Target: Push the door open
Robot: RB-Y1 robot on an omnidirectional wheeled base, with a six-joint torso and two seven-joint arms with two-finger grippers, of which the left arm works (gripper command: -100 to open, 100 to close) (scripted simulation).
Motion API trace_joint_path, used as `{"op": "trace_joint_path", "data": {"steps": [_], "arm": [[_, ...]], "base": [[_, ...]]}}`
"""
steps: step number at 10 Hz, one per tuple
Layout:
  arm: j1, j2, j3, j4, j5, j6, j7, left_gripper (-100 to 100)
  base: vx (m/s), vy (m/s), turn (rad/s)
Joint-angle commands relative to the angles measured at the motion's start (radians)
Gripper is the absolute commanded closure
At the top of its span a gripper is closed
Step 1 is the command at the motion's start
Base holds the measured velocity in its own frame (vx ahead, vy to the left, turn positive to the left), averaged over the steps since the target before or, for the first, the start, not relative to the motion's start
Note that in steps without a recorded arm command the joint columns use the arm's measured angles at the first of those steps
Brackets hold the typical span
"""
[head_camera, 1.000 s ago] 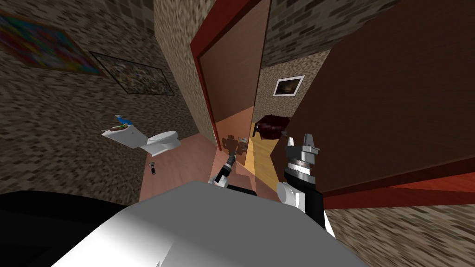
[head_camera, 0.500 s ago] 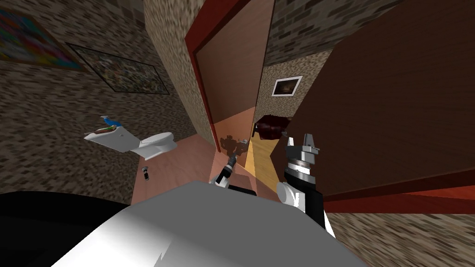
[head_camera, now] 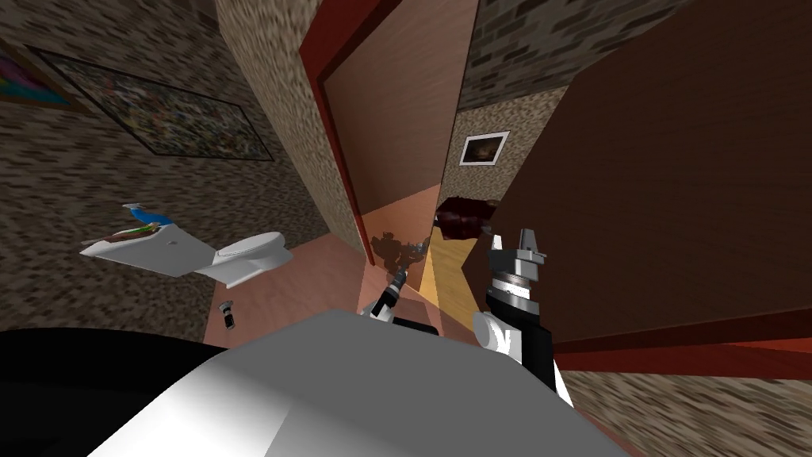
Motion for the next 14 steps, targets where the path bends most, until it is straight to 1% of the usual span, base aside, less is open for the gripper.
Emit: {"op": "trace_joint_path", "data": {"steps": [1,4,6,7,8,10,12,14], "arm": [[-0.011,-0.005,-0.011,0.033,0.005,-0.013,0.000,-100],[-0.030,-0.017,-0.030,0.082,0.014,-0.026,-0.003,-100],[-0.040,-0.024,-0.040,0.108,0.019,-0.033,-0.004,-100],[-0.036,-0.024,-0.036,0.100,0.017,-0.031,-0.005,-100],[-0.039,-0.011,-0.032,0.107,0.017,-0.035,-0.003,-100],[-0.040,-0.006,-0.028,0.111,0.017,-0.037,-0.002,-100],[-0.042,-0.003,-0.023,0.117,0.017,-0.040,-0.001,-100],[-0.043,-0.006,-0.018,0.123,0.017,-0.043,0.001,-100]], "base": [[0.087,0.106,-0.042],[0.091,0.078,-0.062],[0.075,0.075,-0.053],[0.036,0.029,-0.011],[0.117,-0.039,-0.036],[0.182,-0.062,-0.020],[0.186,-0.056,-0.029],[0.173,-0.079,-0.024]]}}
